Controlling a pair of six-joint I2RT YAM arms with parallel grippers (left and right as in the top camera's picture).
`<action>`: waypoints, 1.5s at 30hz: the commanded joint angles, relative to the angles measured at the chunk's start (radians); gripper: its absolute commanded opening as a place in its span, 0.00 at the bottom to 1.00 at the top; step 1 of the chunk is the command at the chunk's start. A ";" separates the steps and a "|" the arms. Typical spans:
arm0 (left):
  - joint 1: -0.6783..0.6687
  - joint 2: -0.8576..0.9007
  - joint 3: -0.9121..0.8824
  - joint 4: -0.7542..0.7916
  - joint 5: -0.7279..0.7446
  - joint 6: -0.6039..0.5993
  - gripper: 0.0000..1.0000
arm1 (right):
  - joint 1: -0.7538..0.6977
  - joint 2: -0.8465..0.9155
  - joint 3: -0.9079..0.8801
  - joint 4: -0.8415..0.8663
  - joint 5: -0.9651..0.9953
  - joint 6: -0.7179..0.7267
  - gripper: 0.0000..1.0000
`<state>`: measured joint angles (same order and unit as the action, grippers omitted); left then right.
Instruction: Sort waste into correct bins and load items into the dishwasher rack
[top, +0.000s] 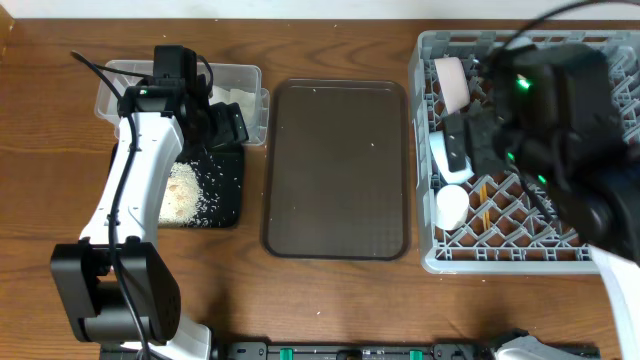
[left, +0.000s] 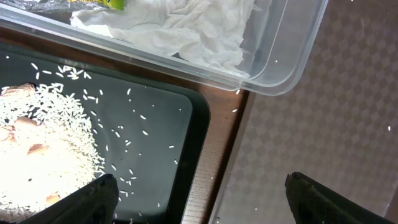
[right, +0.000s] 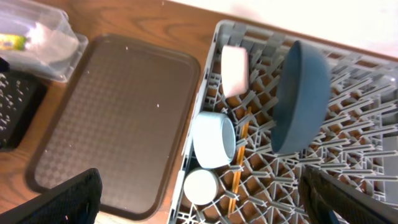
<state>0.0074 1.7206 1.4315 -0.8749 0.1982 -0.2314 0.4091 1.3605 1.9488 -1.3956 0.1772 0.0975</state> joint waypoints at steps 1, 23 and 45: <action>0.003 -0.008 0.011 -0.003 -0.013 0.009 0.89 | 0.008 -0.053 0.014 -0.033 0.053 -0.009 0.99; 0.003 -0.008 0.011 -0.003 -0.013 0.009 0.88 | -0.253 -0.540 -0.603 0.425 0.146 -0.019 0.99; 0.003 -0.008 0.011 -0.003 -0.013 0.009 0.88 | -0.391 -1.166 -1.818 1.423 -0.219 -0.102 0.99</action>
<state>0.0074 1.7206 1.4315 -0.8745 0.1947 -0.2310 0.0090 0.2478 0.1837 0.0078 -0.0269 0.0025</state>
